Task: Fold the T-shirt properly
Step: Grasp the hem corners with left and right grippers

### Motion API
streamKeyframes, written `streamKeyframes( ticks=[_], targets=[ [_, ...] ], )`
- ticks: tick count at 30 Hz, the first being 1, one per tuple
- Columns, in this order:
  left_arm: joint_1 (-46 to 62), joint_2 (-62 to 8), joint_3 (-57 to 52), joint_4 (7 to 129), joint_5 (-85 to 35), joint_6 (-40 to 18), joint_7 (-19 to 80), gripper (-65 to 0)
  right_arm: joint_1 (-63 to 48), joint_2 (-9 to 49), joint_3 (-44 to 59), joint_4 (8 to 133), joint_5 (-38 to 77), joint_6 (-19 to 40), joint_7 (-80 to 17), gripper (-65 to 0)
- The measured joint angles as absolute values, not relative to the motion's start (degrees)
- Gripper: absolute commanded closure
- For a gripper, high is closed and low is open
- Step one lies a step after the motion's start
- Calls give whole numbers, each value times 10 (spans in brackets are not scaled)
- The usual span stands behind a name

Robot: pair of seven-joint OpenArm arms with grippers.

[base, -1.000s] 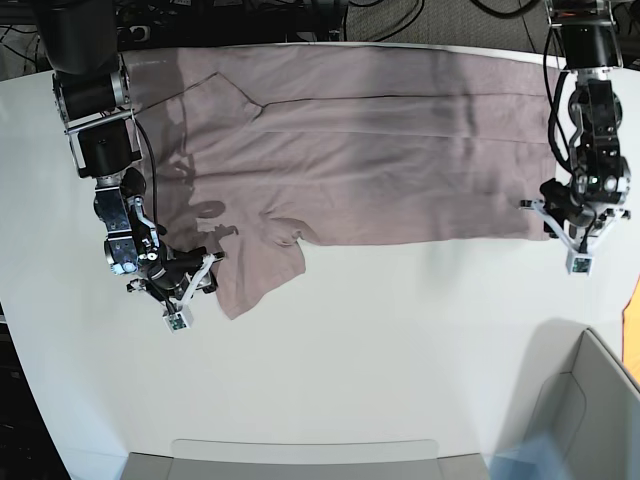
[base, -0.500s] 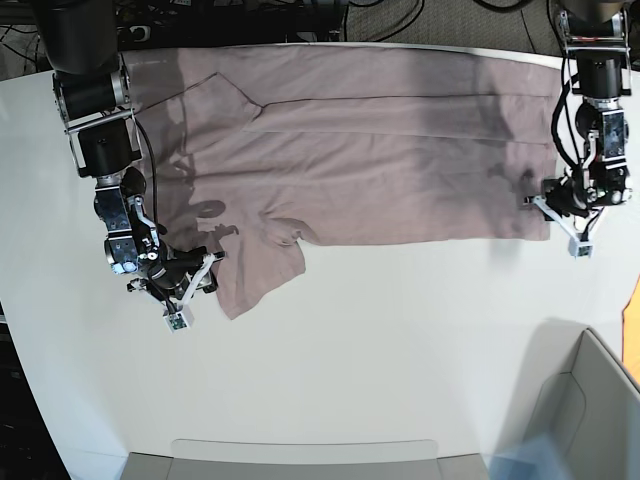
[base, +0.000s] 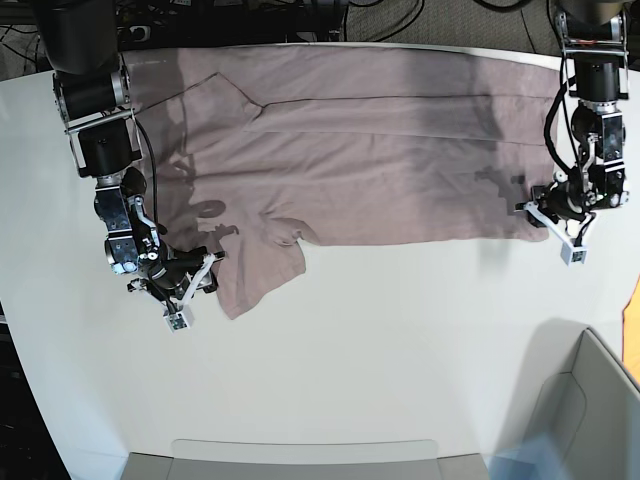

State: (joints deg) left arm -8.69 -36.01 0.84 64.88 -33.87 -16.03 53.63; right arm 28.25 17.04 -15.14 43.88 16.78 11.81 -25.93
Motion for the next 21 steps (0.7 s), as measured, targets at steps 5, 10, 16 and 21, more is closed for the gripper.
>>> streamKeyframes(
  ticks=[5, 10, 16, 21],
  targets=[
    [-119, -367, 50, 576, -343, -196, 489, -97, 282, 170, -154, 438, 168, 118, -256, -250],
    [-125, -367, 50, 550, -346, -198, 466, 0, 283, 158, -154, 438, 166, 117, -258, -26],
    [-117, -364, 9, 571, -341, -232, 468, 0, 283, 150, -150, 440, 166, 118, -259, 0],
    [-107, -354, -57, 587, -337, -237, 490, 0, 274, 151, -152, 492, 155, 119, -303, 0]
  ],
)
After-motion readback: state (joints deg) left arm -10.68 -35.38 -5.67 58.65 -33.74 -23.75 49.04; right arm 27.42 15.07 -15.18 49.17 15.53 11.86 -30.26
